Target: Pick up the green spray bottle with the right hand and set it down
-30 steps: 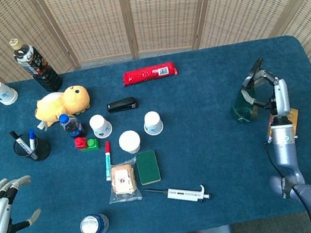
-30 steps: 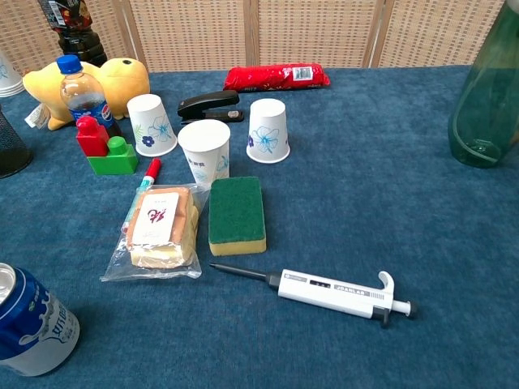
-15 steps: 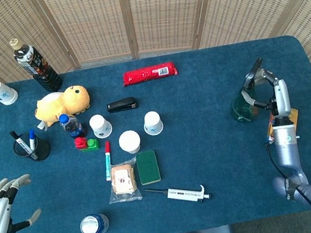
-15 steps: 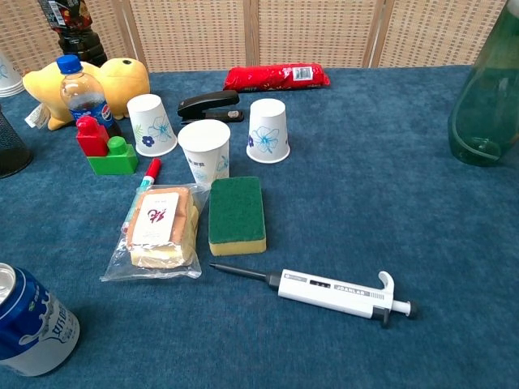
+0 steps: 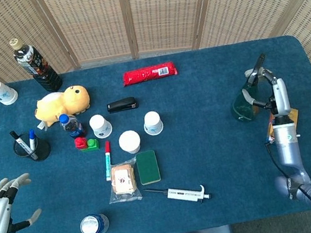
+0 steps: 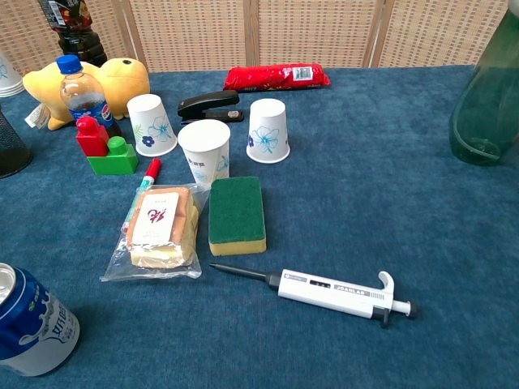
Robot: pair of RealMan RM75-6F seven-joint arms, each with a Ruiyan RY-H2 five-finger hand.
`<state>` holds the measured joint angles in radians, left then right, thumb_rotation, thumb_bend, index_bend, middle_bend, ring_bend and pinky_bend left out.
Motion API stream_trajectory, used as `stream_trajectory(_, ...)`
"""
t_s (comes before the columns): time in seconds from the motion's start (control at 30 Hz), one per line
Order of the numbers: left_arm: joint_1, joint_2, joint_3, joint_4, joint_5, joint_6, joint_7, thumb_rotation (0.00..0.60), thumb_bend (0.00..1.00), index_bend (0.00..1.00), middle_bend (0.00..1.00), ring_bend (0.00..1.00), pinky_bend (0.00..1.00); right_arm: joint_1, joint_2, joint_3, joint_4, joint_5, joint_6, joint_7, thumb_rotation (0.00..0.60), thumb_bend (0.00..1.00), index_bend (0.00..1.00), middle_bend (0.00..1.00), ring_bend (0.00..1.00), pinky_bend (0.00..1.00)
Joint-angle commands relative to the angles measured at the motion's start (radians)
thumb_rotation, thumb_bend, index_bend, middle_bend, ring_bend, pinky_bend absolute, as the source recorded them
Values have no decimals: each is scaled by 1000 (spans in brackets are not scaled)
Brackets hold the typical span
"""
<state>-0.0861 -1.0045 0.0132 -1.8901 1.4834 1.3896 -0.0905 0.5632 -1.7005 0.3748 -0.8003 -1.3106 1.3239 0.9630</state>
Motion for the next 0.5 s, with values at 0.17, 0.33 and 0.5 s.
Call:
stream_trajectory(0.17, 0, 0, 1, 2, 1, 0, -3, 600, 280, 131, 275, 189, 61, -1, 10, 1, -11, -4, -1, -3, 600, 343, 374, 372, 249, 380)
stream_trajectory(0.33, -1, 0, 2, 3, 4, -1, -4, 600, 280, 130, 275, 188, 61, -3, 14, -2, -18, -12, 7, -6, 599, 342, 372, 372, 248, 378)
stream_trajectory(0.5, -2, 0, 3, 3, 5, -2, -5, 600, 280, 130, 275, 188, 60, -8, 16, -4, -27, -16, 15, -8, 584, 343, 372, 372, 248, 379)
